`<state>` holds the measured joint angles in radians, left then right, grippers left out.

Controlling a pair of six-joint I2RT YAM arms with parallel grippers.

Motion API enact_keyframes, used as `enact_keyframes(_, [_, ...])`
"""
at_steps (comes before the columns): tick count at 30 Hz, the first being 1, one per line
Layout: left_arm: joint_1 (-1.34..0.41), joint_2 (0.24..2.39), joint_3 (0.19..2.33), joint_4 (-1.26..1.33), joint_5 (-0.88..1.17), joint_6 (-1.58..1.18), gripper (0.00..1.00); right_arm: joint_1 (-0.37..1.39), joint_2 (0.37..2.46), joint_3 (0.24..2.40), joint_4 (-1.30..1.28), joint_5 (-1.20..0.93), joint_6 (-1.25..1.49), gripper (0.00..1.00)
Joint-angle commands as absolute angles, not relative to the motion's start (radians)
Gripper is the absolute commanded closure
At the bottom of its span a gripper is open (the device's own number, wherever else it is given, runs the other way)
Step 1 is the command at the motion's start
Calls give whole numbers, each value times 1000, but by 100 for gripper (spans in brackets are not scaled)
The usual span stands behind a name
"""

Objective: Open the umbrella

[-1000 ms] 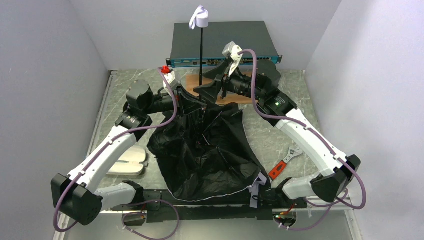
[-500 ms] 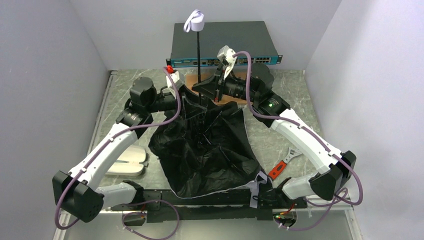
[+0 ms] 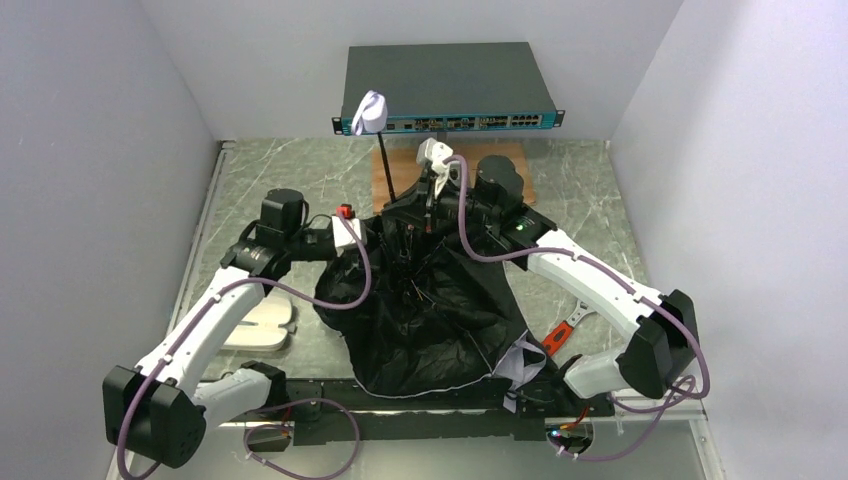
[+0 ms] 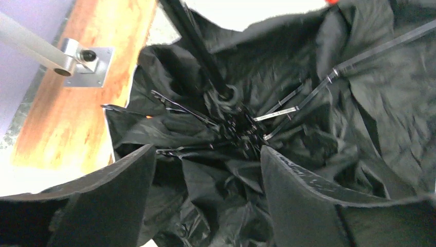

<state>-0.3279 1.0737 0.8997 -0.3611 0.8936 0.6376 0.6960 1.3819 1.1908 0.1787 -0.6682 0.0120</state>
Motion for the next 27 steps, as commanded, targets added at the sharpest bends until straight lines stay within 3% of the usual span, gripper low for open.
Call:
enact_keyframes(1, [-324, 1088, 892, -387, 918, 922, 33, 718, 1386, 1198, 329, -764, -160, 100])
enact_keyframes(7, [-327, 1121, 804, -196, 912, 990, 53, 748, 1406, 1214, 335, -774, -205, 100])
enact_keyframes(13, [-341, 1240, 815, -160, 845, 1110, 63, 758, 1409, 1243, 330, -766, -166, 100])
enact_keyframes(17, [-275, 1320, 811, -201, 801, 1216, 69, 757, 1381, 1276, 285, -746, -177, 100])
enact_keyframes(27, [-29, 1483, 911, -417, 756, 1360, 70, 701, 1350, 1325, 181, -742, -201, 100])
